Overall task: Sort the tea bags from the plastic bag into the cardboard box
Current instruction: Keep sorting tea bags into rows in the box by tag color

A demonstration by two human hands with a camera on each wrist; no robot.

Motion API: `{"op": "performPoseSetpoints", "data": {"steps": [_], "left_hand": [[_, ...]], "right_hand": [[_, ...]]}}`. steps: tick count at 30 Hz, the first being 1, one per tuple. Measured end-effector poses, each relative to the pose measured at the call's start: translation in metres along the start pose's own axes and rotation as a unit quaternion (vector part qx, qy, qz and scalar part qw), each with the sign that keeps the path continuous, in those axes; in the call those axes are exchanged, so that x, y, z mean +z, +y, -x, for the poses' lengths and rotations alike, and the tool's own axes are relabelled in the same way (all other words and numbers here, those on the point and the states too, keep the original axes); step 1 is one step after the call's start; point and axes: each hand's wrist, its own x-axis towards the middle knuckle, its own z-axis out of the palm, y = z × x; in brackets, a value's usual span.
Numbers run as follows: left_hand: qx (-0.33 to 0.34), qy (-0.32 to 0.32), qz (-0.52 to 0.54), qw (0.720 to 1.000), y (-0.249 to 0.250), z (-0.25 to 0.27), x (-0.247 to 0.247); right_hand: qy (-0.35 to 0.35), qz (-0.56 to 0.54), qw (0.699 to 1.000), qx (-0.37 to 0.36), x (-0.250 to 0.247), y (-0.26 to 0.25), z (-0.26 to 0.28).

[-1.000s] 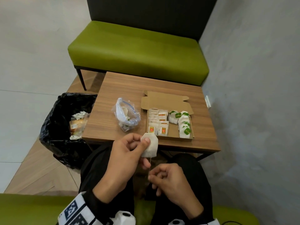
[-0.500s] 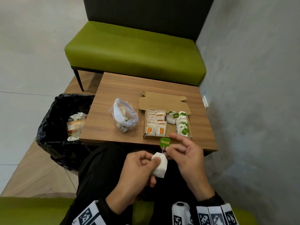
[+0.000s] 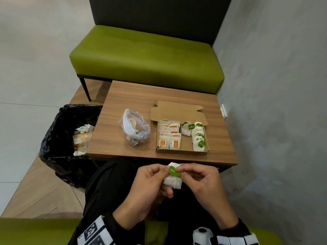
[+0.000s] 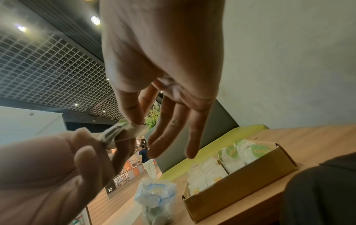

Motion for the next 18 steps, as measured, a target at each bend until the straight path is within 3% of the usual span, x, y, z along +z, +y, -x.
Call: {"op": "performPoseSetpoints", "data": {"steps": [4,11,15,18], "left_hand": [[0.031,-0.001,-0.040,0.999,-0.001,-0.001,-0.002],[0.078,-0.034,-0.115,0.990,-0.001,-0.004,-0.007],[0.098,-0.083,-0.215,0.968,0.003,-0.014,-0.015],[0.142,-0.053,-0.293,0.944,0.009,-0.029,-0.018]], "right_hand": [[-0.025,0.016,1.000,0.008,0.001,-0.006,-0.003],[0.014,-0.042,0.999,0.030,0.004,0.002,-0.014],[-0.027,-0.046,0.998,0.036,-0.003,-0.005,-0.021],[-0.051,0.041,0.997,0.035,-0.011,-0.005,-0.033]]}}
